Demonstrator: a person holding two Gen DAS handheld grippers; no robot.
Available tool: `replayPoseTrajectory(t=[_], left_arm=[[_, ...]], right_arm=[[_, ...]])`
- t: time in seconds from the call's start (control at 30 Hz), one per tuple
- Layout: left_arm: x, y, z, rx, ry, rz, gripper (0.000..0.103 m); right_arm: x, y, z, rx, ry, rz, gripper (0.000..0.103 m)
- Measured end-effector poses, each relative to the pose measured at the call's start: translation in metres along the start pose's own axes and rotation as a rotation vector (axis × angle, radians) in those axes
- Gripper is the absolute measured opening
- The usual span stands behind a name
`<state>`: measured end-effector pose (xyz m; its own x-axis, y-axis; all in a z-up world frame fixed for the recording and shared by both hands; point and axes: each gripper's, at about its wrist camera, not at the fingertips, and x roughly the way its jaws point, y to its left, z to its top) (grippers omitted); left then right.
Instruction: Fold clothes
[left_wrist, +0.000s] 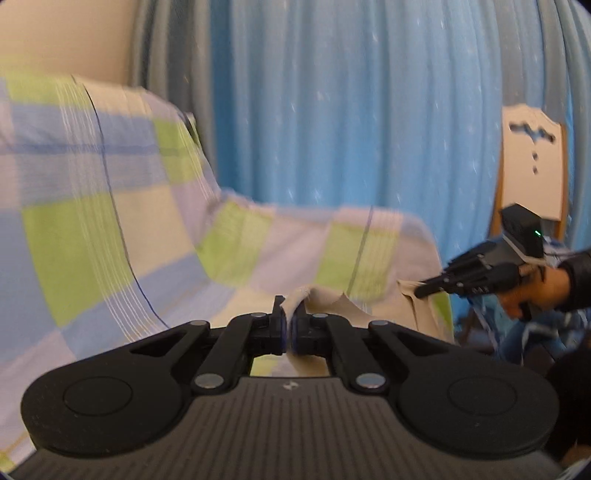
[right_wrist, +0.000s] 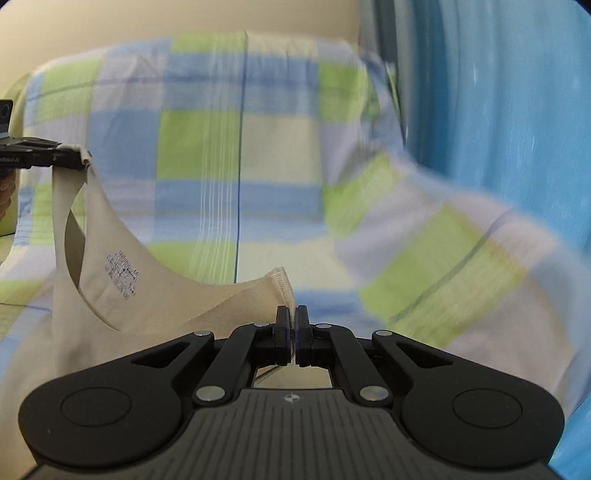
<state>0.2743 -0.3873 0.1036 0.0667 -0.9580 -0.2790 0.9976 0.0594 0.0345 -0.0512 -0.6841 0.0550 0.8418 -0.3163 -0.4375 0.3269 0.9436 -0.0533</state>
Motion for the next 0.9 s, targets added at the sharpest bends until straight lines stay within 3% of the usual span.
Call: replayPoseTrajectory(t=[0.17,0.37,0.57,0.73,0.9], left_arm=[[-0.056,-0.047,0.058,0.016,-0.131,0.13,0.001],[-0.137,-0.125,0.105,0.015,-0.309,0.274,0.001],[-0.19,-0.179,0.132,0.07,-0.374,0.392,0.001],[-0.18,-0.169,0.159,0.092,-0.354,0.468,0.001],[-0.108,-0.108,0.167,0.107,-0.25,0.546,0.001]], right_arm=[[-0.08,0.019,0.054,-0.09,-0.2,-0.065,0.001],[-0.189,0.052,0.097,-0.175,-0.426,-0.097,0.001],[-0.274,0.08,0.124,-0.255,-0.602,-0.148,0.001],[-0.268,0.08,0.159,-0.33,-0.619,-0.177,0.001],[-0.184,0.062,0.202,-0.364,-0.546,-0.186,0.001]])
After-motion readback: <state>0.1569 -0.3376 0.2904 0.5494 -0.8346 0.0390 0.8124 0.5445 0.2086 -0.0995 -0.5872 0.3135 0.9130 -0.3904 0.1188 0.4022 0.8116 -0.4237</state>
